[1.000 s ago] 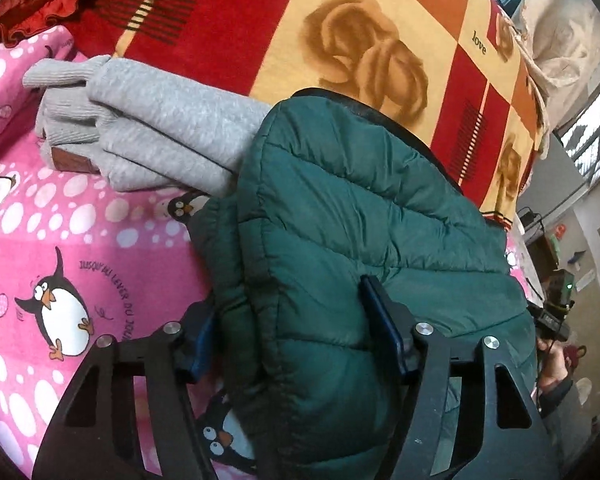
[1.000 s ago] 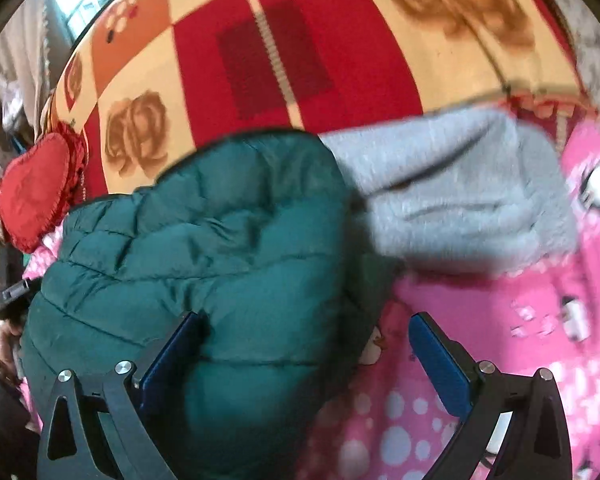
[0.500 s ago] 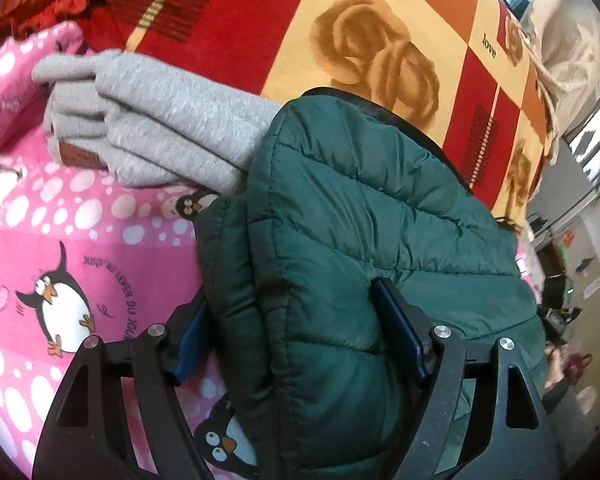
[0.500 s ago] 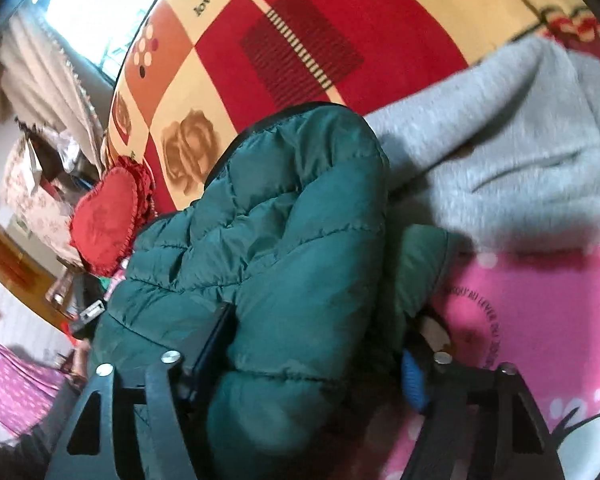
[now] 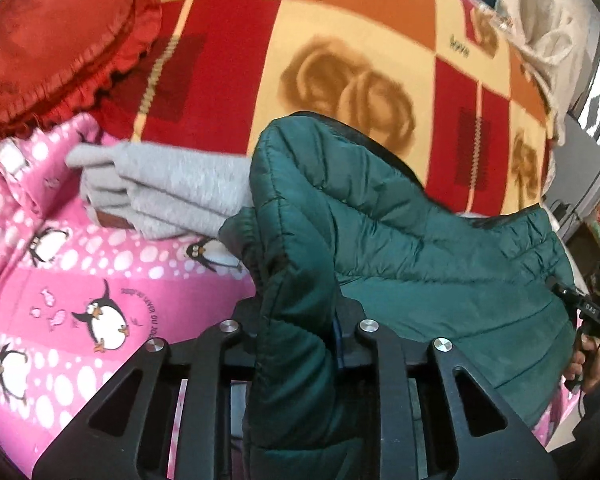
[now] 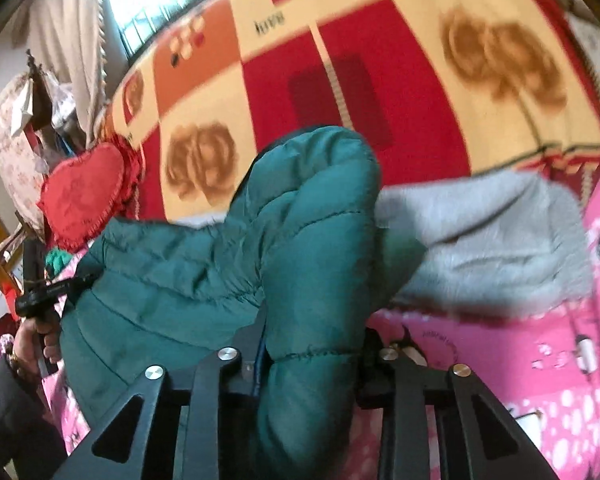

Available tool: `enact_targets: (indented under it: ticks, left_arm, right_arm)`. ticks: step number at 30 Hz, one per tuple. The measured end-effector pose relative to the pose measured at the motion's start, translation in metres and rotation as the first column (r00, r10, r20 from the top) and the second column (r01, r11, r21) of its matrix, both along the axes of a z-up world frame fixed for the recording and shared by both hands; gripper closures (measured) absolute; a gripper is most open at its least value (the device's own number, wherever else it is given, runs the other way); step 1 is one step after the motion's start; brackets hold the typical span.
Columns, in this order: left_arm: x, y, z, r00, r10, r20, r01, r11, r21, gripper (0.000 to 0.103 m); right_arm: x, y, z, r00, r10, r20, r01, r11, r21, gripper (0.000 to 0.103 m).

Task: Fold large clothes

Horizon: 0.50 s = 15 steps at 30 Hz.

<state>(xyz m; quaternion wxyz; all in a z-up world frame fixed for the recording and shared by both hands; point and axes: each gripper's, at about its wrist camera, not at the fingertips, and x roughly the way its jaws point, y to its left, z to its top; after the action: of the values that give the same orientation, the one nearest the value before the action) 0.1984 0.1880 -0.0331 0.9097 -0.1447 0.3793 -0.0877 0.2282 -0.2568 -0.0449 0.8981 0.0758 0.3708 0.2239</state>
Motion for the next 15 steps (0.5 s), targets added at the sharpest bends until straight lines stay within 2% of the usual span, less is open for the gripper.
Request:
enact_targets:
  ticks: [5, 9, 13, 15]
  left_arm:
    - [-0.031, -0.005, 0.029, 0.999, -0.016, 0.048, 0.017, 1.0, -0.022, 0.081]
    - [-0.063, -0.003, 0.056, 0.994, -0.024, 0.102, 0.03, 0.998, -0.05, 0.081]
    - [-0.096, 0.01, 0.079, 0.99, -0.021, 0.143, 0.04, 0.991, -0.13, 0.081]
    - [-0.111, 0.017, 0.082, 0.99, -0.019, 0.137, 0.043, 0.984, -0.173, 0.081]
  right_arm:
    - [-0.034, -0.001, 0.037, 0.995, -0.027, 0.093, 0.026, 1.0, 0.007, 0.075]
    - [-0.066, -0.003, 0.066, 0.988, -0.036, 0.153, 0.027, 0.998, 0.062, 0.075]
    - [-0.102, -0.007, 0.08, 0.984, -0.024, 0.178, 0.004, 0.994, 0.113, 0.075]
    - [-0.12, -0.007, 0.082, 0.985, -0.005, 0.173, -0.017, 0.992, 0.125, 0.075]
